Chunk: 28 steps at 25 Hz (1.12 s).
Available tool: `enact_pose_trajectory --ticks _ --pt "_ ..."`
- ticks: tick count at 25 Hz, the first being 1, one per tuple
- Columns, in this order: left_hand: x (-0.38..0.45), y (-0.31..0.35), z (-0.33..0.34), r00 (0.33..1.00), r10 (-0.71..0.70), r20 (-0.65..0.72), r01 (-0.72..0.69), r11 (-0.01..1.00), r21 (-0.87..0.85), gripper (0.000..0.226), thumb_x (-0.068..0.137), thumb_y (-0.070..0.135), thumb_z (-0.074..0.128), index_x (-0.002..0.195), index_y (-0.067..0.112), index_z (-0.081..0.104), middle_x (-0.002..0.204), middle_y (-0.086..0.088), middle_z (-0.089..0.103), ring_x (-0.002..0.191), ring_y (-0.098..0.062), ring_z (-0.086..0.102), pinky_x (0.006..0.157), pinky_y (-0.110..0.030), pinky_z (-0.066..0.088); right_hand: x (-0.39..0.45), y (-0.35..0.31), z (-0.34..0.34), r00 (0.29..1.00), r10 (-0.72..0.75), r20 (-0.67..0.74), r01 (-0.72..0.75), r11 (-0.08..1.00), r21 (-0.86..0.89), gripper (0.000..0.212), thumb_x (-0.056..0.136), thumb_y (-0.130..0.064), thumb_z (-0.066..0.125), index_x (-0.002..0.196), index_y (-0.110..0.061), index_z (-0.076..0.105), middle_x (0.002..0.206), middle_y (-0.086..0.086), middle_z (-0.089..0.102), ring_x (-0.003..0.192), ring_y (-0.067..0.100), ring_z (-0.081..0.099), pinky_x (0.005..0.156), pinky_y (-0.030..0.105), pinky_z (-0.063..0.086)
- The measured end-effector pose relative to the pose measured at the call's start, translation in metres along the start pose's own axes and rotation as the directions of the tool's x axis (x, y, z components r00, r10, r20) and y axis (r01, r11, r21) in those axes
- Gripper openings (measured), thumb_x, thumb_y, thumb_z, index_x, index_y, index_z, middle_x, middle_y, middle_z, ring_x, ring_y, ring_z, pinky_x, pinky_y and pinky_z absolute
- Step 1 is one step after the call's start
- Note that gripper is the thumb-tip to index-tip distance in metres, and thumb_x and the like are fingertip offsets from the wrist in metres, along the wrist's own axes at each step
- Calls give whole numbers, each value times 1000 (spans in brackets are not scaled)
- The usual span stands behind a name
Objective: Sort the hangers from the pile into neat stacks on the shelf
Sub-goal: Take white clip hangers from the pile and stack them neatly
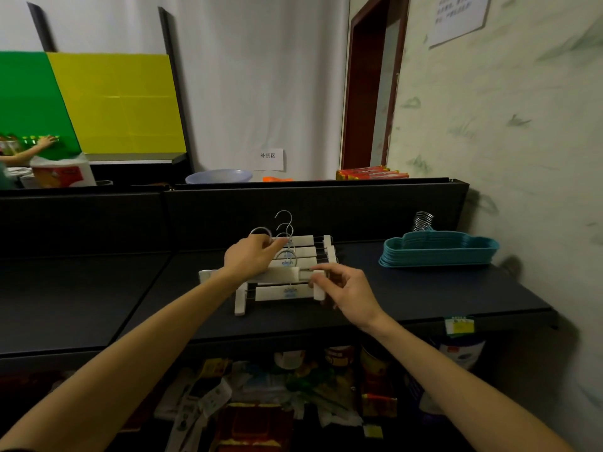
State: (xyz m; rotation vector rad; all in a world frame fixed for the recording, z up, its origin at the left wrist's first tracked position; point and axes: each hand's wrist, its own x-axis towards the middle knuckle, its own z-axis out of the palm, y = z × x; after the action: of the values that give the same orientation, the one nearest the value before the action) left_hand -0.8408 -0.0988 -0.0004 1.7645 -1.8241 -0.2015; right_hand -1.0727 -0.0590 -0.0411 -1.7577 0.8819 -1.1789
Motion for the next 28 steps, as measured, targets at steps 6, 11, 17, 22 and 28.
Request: enact_pose_trajectory --ticks 6,11,17,22,28 --pt "2 -34 -23 974 161 -158 -153 986 63 45 101 49 50 132 18 61 122 -1 64 104 -15 62 89 -40 56 29 13 -35 973 88 -212 -66 992 107 16 96 -23 64 109 -17 71 96 13 75 76 28 68 59 32 56" --pt "12 -71 -32 998 35 -45 -47 952 -301 41 100 20 59 140 13 52 129 -9 60 114 -19 62 101 -44 53 58 22 -42 966 127 -227 -103 988 116 17 98 -25 60 109 -15 70 102 20 71 80 24 65 62 30 55" --pt "23 -82 -28 994 -34 -108 -7 933 -360 28 97 16 65 125 12 65 117 -7 68 103 -14 67 86 -29 57 99 34 -49 949 245 -197 -234 969 77 21 101 -26 57 113 -13 67 102 12 75 79 23 66 58 25 54" --pt "36 -88 -16 986 -123 -112 74 926 -370 20 96 21 66 115 16 69 111 -3 68 106 -18 66 95 -40 56 113 46 -59 959 266 -98 -275 957 -88 24 102 -24 56 120 -10 63 104 13 72 73 15 67 57 24 52" --pt "41 -97 -11 991 -110 -80 78 941 -329 20 95 24 67 114 17 69 106 1 68 102 -14 65 91 -35 54 112 54 -64 980 165 -111 -185 962 -201 21 99 -19 59 119 -16 65 106 -1 69 90 8 66 62 15 48"
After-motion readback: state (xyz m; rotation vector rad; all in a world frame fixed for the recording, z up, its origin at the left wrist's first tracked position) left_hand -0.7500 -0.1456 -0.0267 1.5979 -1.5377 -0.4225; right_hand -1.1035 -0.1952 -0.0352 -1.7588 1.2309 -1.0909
